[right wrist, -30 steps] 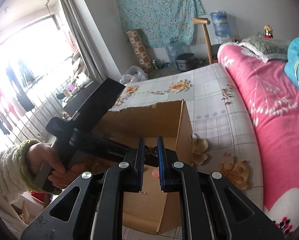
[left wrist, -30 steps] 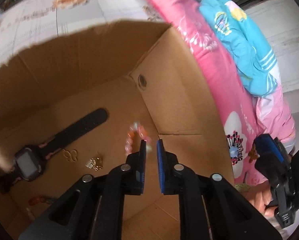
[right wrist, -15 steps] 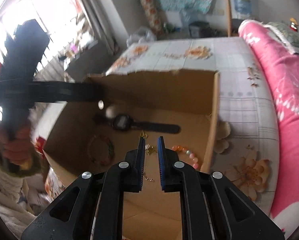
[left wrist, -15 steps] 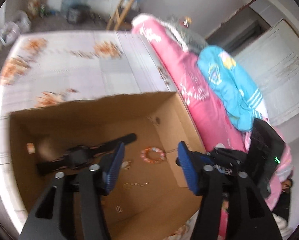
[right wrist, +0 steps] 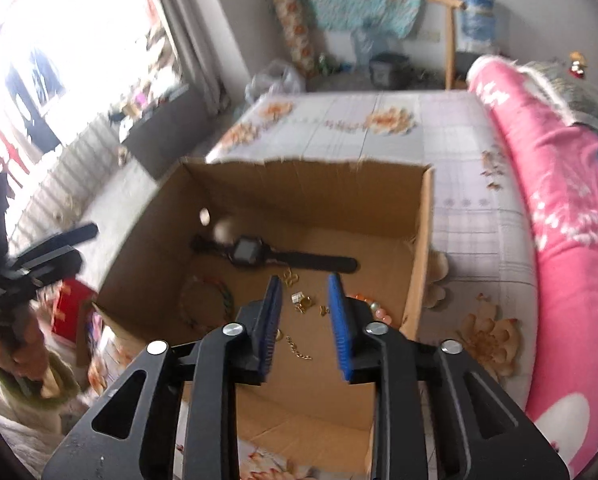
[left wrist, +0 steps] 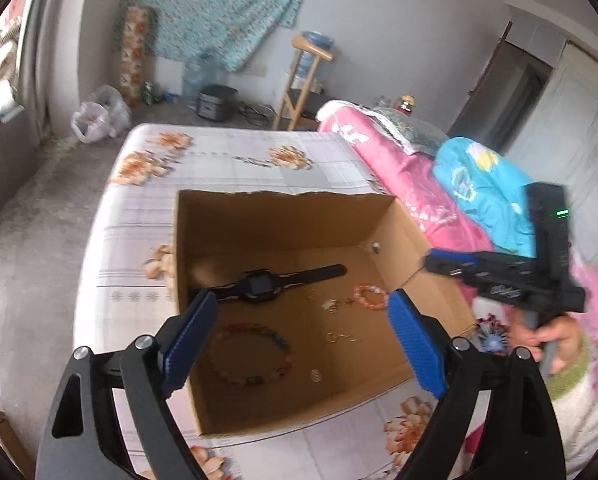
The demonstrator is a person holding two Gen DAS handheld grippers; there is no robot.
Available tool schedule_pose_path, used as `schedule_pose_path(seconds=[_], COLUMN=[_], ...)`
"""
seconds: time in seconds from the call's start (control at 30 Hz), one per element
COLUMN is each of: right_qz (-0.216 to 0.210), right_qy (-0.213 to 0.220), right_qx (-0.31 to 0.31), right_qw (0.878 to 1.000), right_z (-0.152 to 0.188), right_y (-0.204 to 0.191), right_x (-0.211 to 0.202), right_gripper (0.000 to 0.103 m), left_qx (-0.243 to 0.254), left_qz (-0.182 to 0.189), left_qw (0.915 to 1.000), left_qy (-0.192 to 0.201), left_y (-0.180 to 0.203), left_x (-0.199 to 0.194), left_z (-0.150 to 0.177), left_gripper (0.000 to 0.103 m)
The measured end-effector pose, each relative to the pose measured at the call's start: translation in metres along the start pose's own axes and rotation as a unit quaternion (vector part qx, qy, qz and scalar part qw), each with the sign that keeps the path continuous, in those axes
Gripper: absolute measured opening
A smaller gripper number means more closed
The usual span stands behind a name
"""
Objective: Organize jewelry
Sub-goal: 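Withdraw both open tools up from the box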
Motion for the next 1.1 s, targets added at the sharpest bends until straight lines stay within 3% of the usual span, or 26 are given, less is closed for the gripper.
schedule_pose_path(seconds=[0.03, 0.13, 0.2, 0.3, 0.4, 0.6, 0.7, 0.9, 1.1], right_qz=[0.003, 0.007, 0.021, 0.043, 0.074, 0.116, 0.144, 0.184, 0.178], right_qy=[0.013, 0.069, 0.102, 0.135, 0.150, 0.134, 0.123, 0.118, 0.116], right_qx=[0.005, 0.022, 0.031, 0.042, 0.052, 0.059, 0.051, 0.024, 0.013], right_qw=[1.000, 0.997, 0.994, 0.989, 0.985, 0.982, 0.981, 0.976, 0.977], right_z=[0.000, 0.004, 0.009, 0.017, 0.024, 0.046, 0.055, 0.062, 0.064], right_y=[-0.001, -0.010, -0.018, -0.031, -0.041, -0.042, -0.043, -0.054, -0.063], right_x=[-0.009, -0.043, -0.065, -0.085, -0.089, -0.092, -0.093, -0.100, -0.095], right_gripper=[0.029, 0.044, 0.059, 0.074, 0.083, 0.091, 0.094, 0.095, 0.095], left_qx=[0.004, 0.021, 0.029, 0.030, 0.028, 0.032, 0.041, 0.049, 0.005], left_qz=[-0.007, -0.030, -0.039, -0.047, -0.057, -0.144, -0.170, -0.174, -0.144], left_qw=[1.0000, 0.9987, 0.9974, 0.9961, 0.9950, 0.9861, 0.9818, 0.9797, 0.9868], left_qy=[0.005, 0.034, 0.054, 0.069, 0.077, 0.077, 0.075, 0.088, 0.073], left_y=[0.000, 0.001, 0.004, 0.005, 0.006, 0.003, 0.004, 0.011, 0.007], left_x=[-0.003, -0.020, -0.032, -0.046, -0.056, -0.059, -0.060, -0.064, -0.059], left_z=[0.001, 0.005, 0.008, 0.014, 0.019, 0.032, 0.040, 0.048, 0.051], left_gripper=[0.088, 0.098, 0.097, 0.097, 0.097, 0.097, 0.097, 0.097, 0.097])
Point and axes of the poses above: each gripper's, at about its wrist camera, not at the fingertips, and x roughly the way its jaws point, y to its right, z to its underside, the point moved 8 cm from there along x, roughly the way its jaws point, and after that the axes turned 6 degrees about -x, right-handed, at the moved point
